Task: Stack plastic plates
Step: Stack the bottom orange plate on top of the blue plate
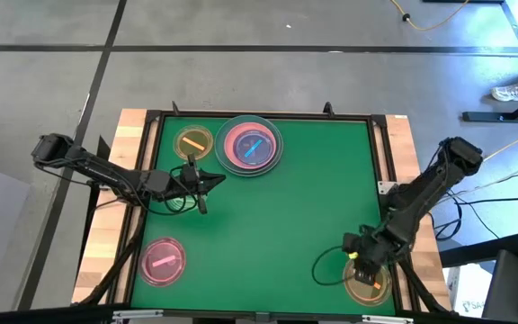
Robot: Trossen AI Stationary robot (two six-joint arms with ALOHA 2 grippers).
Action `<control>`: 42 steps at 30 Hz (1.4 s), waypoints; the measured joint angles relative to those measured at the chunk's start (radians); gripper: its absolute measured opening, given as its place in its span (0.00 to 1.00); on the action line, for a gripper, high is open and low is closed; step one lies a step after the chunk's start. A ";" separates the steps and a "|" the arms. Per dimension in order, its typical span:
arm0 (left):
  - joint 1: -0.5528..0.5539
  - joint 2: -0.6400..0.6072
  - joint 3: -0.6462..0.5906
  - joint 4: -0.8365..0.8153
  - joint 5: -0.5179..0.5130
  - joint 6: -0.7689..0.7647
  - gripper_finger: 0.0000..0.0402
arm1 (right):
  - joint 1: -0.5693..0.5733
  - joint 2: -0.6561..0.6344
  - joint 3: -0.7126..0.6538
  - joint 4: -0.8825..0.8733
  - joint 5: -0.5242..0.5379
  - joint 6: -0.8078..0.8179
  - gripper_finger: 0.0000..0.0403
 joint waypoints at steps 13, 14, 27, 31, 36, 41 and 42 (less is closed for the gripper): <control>0.000 0.000 0.000 0.000 0.000 0.003 0.03 | 0.105 0.000 -0.121 0.205 -0.009 0.199 0.11; 0.000 0.000 0.000 0.000 0.000 0.003 0.03 | 0.111 0.000 -0.135 0.233 -0.010 0.212 0.07; 0.000 0.000 0.000 0.000 0.000 0.004 0.03 | 0.078 0.000 -0.240 0.322 0.156 0.120 0.03; 0.000 0.000 0.000 0.000 0.000 0.004 0.03 | 0.010 0.000 -0.241 0.322 0.277 -0.011 0.01; 0.000 0.000 0.000 0.000 -0.001 0.004 0.03 | -0.104 0.000 -0.242 0.315 0.404 -0.147 0.00; 0.000 0.000 0.000 0.000 -0.001 0.004 0.03 | -0.235 0.001 -0.242 0.315 0.460 -0.263 0.01; 0.000 0.000 0.000 0.000 -0.001 0.004 0.03 | -0.259 0.001 -0.242 0.315 0.460 -0.292 0.01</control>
